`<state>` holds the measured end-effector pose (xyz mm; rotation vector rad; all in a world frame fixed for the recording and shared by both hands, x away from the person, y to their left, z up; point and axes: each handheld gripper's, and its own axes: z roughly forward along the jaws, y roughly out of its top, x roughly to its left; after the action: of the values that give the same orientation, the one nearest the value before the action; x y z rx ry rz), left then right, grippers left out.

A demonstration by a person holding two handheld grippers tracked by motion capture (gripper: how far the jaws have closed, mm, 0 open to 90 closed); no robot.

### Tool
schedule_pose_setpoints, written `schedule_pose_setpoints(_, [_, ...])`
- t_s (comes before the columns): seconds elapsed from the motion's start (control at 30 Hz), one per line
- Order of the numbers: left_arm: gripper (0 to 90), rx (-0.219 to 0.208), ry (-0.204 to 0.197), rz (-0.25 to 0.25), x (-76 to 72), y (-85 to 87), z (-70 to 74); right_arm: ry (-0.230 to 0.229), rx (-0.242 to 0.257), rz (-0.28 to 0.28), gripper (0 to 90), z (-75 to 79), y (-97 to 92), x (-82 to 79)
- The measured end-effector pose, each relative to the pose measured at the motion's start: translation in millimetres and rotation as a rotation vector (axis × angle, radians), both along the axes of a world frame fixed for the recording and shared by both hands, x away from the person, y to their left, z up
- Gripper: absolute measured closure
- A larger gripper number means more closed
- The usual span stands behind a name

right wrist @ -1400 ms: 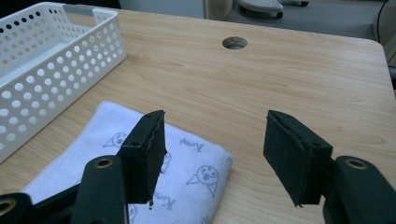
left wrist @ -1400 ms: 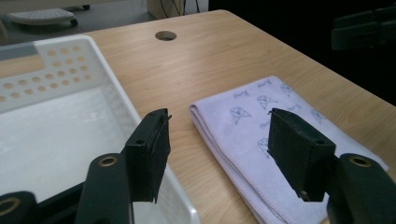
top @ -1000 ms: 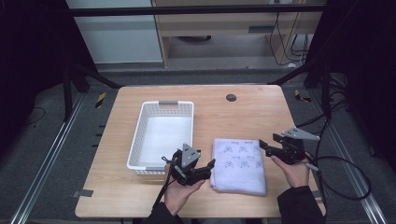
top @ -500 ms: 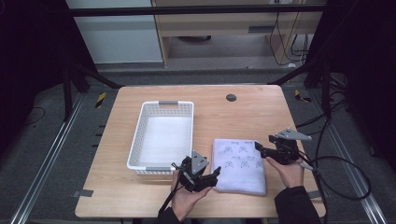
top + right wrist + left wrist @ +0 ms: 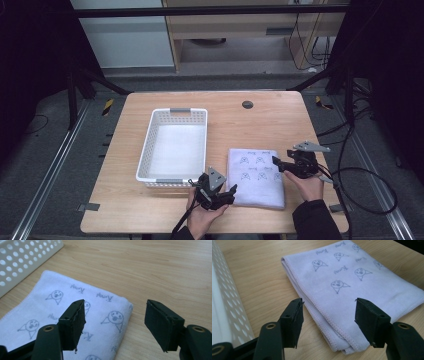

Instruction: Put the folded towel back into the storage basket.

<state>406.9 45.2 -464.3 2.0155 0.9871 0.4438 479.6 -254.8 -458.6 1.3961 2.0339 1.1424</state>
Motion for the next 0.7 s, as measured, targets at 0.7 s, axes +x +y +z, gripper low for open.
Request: schedule_pose_setpoints(0.7, [32.6,0.042,0.062,0.002,9.0,-11.5,-27.7,0.050,-0.049,0.028,31.3,-17.0,10.4,4.9])
